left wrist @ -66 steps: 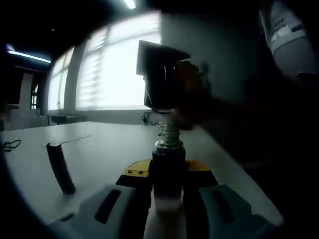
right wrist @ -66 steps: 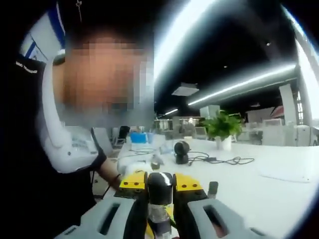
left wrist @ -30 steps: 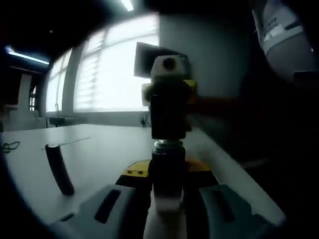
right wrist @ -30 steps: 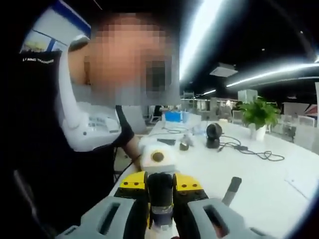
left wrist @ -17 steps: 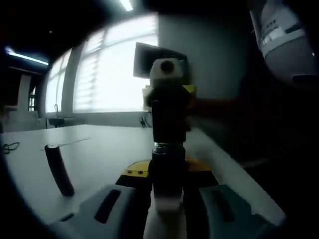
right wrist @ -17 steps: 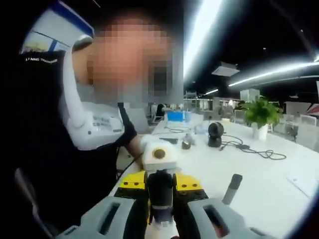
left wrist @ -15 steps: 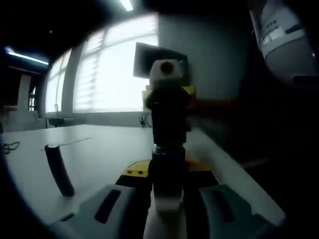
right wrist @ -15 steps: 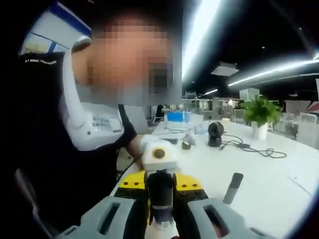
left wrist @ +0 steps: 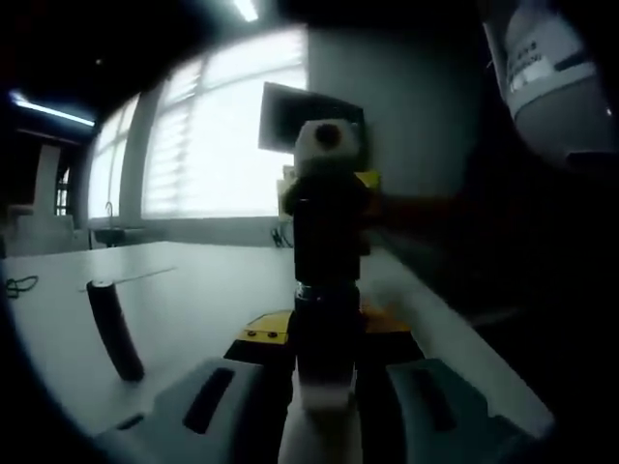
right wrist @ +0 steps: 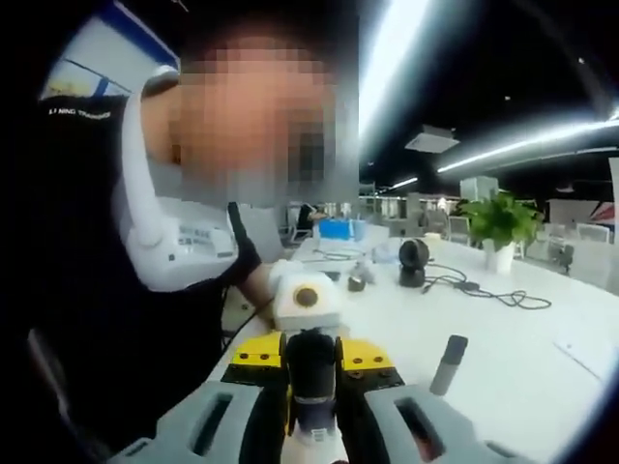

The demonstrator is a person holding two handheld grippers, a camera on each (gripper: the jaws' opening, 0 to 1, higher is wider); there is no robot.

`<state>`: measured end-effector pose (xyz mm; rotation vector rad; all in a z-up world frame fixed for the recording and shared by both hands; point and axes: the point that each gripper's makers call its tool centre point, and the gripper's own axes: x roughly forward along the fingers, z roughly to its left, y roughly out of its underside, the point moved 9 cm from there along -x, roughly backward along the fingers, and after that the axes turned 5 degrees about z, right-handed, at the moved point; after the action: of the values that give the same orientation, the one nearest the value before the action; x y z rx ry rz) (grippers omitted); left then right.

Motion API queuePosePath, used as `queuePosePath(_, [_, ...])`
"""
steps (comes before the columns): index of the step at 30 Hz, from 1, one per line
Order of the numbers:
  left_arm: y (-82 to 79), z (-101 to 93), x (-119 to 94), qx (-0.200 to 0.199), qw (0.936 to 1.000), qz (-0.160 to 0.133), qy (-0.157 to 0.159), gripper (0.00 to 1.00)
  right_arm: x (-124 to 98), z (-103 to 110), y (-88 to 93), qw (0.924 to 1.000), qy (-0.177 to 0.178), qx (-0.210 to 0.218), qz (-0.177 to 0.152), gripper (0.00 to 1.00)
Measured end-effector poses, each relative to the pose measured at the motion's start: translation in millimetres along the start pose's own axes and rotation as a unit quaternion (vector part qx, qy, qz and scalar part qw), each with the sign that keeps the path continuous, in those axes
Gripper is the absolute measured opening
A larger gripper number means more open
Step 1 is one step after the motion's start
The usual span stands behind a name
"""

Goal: Pick up cosmetic bottle twist off cap place on table pick up cap screw tight cap place on table

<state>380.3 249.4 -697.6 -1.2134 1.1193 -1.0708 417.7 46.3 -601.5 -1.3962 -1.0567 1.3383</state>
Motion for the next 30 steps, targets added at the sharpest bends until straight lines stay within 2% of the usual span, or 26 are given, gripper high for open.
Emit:
queuePosePath(10, [0.2, 0.2, 1, 0.001, 1.0, 0.0, -0.001, 0.14, 9, 3, 5.8, 0.9997, 0.006, 0.0, 0.023, 0.14])
queuePosePath(14, [0.1, -0.6, 1, 0.006, 1.0, 0.0, 0.001, 0.14, 12, 7, 7.9, 0.9998, 0.005, 0.022, 0.0, 0.28])
queuePosePath(18, [0.2, -0.7, 1, 0.006, 1.0, 0.0, 0.0, 0.14, 13, 9, 14.5, 0.9996, 0.012, 0.025, -0.004, 0.26])
queuePosePath(23, [0.4, -0.5, 1, 0.005, 1.0, 0.0, -0.001, 0.14, 13, 11, 20.8, 0.9984, 0.016, 0.045, -0.029, 0.26])
queuePosePath(27, [0.5, 1.3, 1, 0.003, 1.0, 0.001, -0.008, 0.14, 15, 10, 23.4, 0.9979, 0.029, 0.047, -0.033, 0.26])
queuePosePath(29, [0.6, 1.9, 1, 0.002, 1.0, 0.001, -0.009, 0.14, 16, 9, 24.8, 0.9975, 0.036, 0.05, -0.035, 0.19])
queuePosePath(30, [0.4, 1.9, 1, 0.004, 0.9999, 0.0, -0.009, 0.14, 15, 6, 26.1, 0.9968, 0.055, 0.046, -0.034, 0.15])
